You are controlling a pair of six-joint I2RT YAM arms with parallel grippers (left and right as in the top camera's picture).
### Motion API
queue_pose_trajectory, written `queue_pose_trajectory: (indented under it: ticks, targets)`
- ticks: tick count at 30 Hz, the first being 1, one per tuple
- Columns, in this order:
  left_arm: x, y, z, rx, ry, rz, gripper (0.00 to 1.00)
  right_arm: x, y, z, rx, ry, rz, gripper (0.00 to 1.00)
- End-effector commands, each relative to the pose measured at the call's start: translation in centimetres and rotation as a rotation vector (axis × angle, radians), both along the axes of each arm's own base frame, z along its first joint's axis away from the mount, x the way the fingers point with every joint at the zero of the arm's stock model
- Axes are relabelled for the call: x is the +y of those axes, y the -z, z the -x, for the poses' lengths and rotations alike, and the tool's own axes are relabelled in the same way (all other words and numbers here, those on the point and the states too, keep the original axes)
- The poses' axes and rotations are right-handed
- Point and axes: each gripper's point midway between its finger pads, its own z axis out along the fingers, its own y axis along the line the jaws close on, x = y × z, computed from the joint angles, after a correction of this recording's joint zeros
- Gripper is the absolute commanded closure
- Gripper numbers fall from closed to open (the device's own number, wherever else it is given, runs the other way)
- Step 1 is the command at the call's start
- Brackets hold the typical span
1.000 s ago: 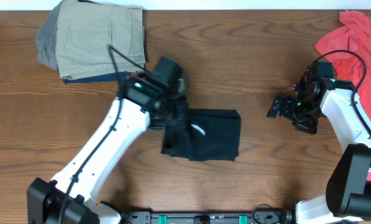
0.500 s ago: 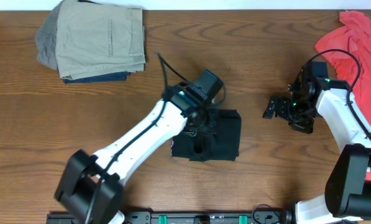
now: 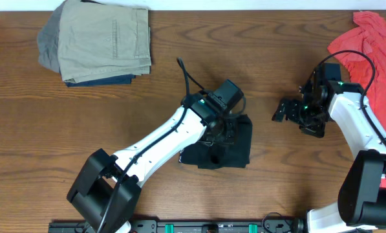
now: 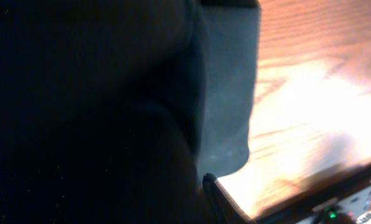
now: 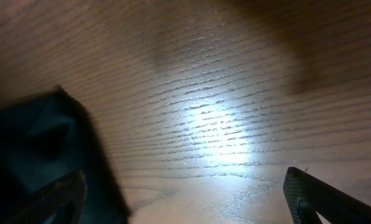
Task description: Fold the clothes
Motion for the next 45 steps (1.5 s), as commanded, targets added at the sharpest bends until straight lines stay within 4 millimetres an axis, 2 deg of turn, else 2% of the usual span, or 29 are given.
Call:
queue_pose_trajectory:
  ticks: [1, 7, 10, 14, 18, 21, 23, 25, 26, 27, 29, 32, 34, 36, 39, 45]
  targets:
    - [-1.1, -0.4, 0.4, -0.002, 0.019, 0.022, 0.73, 0.7, 0.0, 0.2, 0.004, -0.001, -0.010, 0.01]
    - [-2.3, -0.8, 0.4, -0.012, 0.038, 0.072, 0.74, 0.7, 0.0, 0.2, 0.005, -0.001, -0.010, 0.01]
    - [-3.4, -1.5, 0.9, 0.011, 0.067, 0.140, 0.81, 0.7, 0.0, 0.3, 0.010, -0.001, -0.010, 0.01]
    - [-3.6, -3.0, 1.5, 0.002, 0.111, 0.180, 0.81, 0.7, 0.0, 0.3, 0.012, -0.002, -0.013, 0.01]
    - [-2.8, -5.7, 2.1, -0.036, 0.123, 0.208, 0.81, 0.7, 0.0, 0.3, 0.012, -0.001, -0.013, 0.01]
    - [-1.0, -8.4, 2.2, -0.086, 0.111, 0.222, 0.81, 0.7, 0.0, 0.4, 0.012, -0.001, -0.013, 0.01]
    - [1.6, -9.4, 1.4, -0.126, 0.052, 0.175, 0.81, 0.7, 0.0, 0.3, 0.012, -0.001, -0.013, 0.01]
    - [5.1, -9.6, 0.1, -0.169, -0.034, 0.085, 0.81, 0.7, 0.0, 0.3, 0.011, -0.001, -0.014, 0.01]
    - [7.0, -9.5, -0.6, -0.179, -0.081, 0.033, 0.81, 0.8, 0.0, 0.3, 0.012, -0.002, -0.014, 0.01]
    - [8.8, -9.2, -1.1, -0.173, -0.127, -0.013, 0.87, 0.8, 0.0, 0.3, 0.011, -0.002, -0.017, 0.01]
    - [10.4, -8.6, -1.5, -0.144, -0.161, -0.039, 0.90, 1.0, 0.0, 0.3, 0.010, -0.003, -0.028, 0.01]
    - [11.6, -6.6, -1.7, -0.078, -0.191, -0.065, 0.91, 1.4, -0.2, 0.1, 0.001, -0.005, -0.050, 0.01]
    - [11.5, -4.7, -1.5, -0.030, -0.189, -0.083, 0.91, 1.5, -0.2, -0.1, -0.009, -0.006, -0.058, 0.01]
    - [10.5, -2.8, -1.0, 0.030, -0.166, -0.066, 0.91, 1.5, -0.2, -0.2, -0.015, -0.006, -0.060, 0.01]
    - [7.7, 0.1, -0.5, 0.108, -0.116, -0.010, 0.92, 1.5, -0.2, -0.2, -0.015, -0.006, -0.060, 0.01]
    - [2.8, 3.8, -0.1, 0.153, -0.017, 0.066, 0.92, 1.5, -0.2, -0.2, -0.014, -0.007, -0.060, 0.01]
